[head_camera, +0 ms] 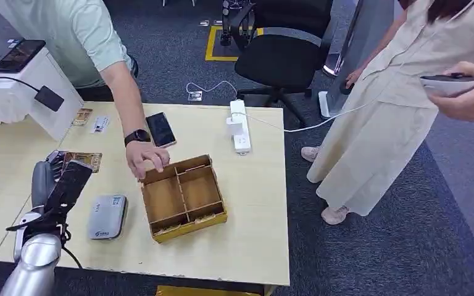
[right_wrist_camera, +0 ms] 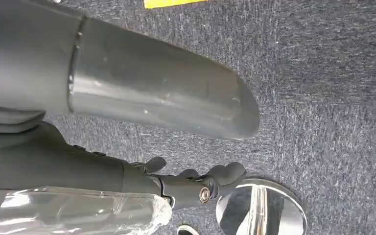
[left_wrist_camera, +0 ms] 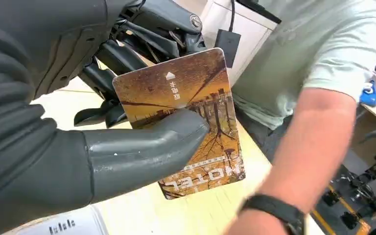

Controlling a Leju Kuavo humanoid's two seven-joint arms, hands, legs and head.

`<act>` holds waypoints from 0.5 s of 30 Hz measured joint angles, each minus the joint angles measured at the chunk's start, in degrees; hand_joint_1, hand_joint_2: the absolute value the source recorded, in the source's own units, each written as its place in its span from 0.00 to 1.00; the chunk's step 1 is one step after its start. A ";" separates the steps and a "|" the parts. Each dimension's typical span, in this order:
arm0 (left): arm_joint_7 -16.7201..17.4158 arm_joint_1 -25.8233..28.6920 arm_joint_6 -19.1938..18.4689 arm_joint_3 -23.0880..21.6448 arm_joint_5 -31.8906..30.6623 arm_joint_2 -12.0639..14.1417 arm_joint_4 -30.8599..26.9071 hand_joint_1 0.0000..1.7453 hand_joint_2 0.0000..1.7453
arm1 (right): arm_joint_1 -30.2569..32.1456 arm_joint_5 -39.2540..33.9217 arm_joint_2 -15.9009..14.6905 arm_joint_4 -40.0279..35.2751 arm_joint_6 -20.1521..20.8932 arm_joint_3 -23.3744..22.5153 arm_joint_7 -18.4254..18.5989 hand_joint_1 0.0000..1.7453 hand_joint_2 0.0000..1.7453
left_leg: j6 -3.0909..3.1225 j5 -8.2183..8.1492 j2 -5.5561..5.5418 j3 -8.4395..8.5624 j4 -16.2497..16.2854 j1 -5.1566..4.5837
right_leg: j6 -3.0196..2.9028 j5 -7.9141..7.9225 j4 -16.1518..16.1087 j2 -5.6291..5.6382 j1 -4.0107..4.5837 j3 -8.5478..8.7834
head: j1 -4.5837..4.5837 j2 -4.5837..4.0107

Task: Pass the card to the sensor for recognition and then transmit it.

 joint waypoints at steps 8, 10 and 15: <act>0.70 2.20 -1.68 0.94 0.20 0.04 0.00 1.00 1.00 | -0.02 0.00 0.00 0.00 0.00 -0.02 0.02 0.00 0.00 | 0.00 0.00 -0.01 -0.02 0.00 0.00 | 0.00 -0.01 0.00 -0.01 0.00 -0.01 | 0.02 0.00; 1.03 2.63 -3.26 1.25 0.37 0.11 -0.02 1.00 1.00 | -0.01 -0.04 0.00 -0.02 0.00 -0.02 0.02 0.00 0.00 | 0.00 0.00 0.00 -0.02 -0.01 0.00 | 0.00 -0.01 0.00 0.00 0.00 -0.01 | 0.02 0.00; 1.84 6.38 -7.74 2.12 2.47 0.35 -1.34 1.00 1.00 | 0.02 -0.50 -0.02 -0.33 0.26 -0.13 -0.02 0.00 0.00 | -0.03 -0.02 0.03 -0.01 -0.01 0.00 | 0.01 -0.01 0.00 0.04 0.00 -0.02 | 0.02 0.00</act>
